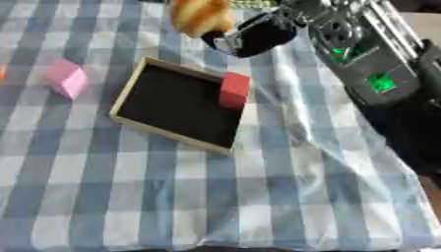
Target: Pick up objects on the table and place them in the box.
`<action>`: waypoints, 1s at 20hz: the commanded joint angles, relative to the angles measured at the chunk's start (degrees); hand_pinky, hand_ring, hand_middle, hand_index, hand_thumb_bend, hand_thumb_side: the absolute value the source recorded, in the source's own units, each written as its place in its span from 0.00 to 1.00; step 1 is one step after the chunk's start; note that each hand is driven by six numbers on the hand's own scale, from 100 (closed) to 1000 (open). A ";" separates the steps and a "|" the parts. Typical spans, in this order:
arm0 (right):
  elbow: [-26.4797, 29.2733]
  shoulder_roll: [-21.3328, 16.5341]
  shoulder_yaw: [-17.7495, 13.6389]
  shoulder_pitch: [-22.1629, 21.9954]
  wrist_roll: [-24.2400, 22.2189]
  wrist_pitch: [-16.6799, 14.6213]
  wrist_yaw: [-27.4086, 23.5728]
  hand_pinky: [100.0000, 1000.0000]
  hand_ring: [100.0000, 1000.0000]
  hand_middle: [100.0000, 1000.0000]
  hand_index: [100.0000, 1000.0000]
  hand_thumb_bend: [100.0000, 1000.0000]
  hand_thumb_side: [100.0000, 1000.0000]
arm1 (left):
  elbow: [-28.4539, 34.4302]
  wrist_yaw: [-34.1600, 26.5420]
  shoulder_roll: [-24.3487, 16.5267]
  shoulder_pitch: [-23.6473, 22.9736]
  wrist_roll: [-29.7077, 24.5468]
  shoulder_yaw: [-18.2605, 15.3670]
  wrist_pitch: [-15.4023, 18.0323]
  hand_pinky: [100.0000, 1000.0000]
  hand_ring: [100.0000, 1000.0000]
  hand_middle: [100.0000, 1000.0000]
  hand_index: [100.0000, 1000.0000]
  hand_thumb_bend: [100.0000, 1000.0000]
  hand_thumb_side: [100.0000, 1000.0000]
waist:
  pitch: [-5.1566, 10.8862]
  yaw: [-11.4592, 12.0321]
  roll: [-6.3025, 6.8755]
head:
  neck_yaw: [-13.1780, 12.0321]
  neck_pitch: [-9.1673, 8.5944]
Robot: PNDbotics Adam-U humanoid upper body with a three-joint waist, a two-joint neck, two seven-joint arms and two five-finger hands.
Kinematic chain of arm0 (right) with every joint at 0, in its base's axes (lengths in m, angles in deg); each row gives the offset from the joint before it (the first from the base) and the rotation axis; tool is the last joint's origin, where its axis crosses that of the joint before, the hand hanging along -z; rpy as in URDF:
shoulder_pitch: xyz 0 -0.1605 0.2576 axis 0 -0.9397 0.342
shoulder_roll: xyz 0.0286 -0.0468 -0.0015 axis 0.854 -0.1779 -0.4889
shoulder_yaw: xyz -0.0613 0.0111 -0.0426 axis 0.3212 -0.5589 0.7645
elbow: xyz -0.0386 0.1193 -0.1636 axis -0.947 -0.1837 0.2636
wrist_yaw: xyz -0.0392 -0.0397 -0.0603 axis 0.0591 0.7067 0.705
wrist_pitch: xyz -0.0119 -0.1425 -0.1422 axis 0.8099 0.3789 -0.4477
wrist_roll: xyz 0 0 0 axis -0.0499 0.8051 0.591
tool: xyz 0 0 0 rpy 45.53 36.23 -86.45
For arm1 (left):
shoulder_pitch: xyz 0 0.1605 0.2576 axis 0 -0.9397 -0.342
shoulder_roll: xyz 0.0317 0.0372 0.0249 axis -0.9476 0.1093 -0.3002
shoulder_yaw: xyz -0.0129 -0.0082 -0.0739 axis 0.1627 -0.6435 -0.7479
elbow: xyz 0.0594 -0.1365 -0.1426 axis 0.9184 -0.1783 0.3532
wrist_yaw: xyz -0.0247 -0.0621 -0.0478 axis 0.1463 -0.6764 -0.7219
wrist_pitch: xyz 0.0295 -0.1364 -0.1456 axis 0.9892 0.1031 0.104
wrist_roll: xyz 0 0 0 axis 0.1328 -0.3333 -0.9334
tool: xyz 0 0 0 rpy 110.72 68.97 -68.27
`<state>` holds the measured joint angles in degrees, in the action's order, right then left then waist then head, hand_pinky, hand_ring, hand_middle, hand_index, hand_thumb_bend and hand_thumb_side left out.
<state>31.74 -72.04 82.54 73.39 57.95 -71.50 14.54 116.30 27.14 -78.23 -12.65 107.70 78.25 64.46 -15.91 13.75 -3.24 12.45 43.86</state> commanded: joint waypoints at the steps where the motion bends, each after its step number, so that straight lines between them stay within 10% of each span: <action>1: -0.83 1.14 1.16 1.67 -2.05 -0.54 1.43 0.76 0.63 0.42 0.61 0.28 0.00 | 0.87 -0.21 -1.46 0.58 -0.08 -0.34 0.08 0.87 0.86 0.82 0.92 0.30 0.64 | 0.01 0.10 -0.52 | -0.24 0.26; 20: -13.45 8.69 9.17 0.52 -5.71 -5.72 15.26 0.77 0.69 0.50 0.68 0.35 0.00 | 0.87 -0.35 -0.78 0.53 -0.40 -0.20 0.03 0.87 0.86 0.82 0.92 0.29 0.64 | -0.23 0.24 -0.45 | 0.34 0.26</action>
<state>18.39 -63.12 91.85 73.15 52.18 -76.74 28.73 116.30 27.07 -78.14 -12.55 107.52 78.32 64.42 -16.25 13.94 -3.33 12.76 43.86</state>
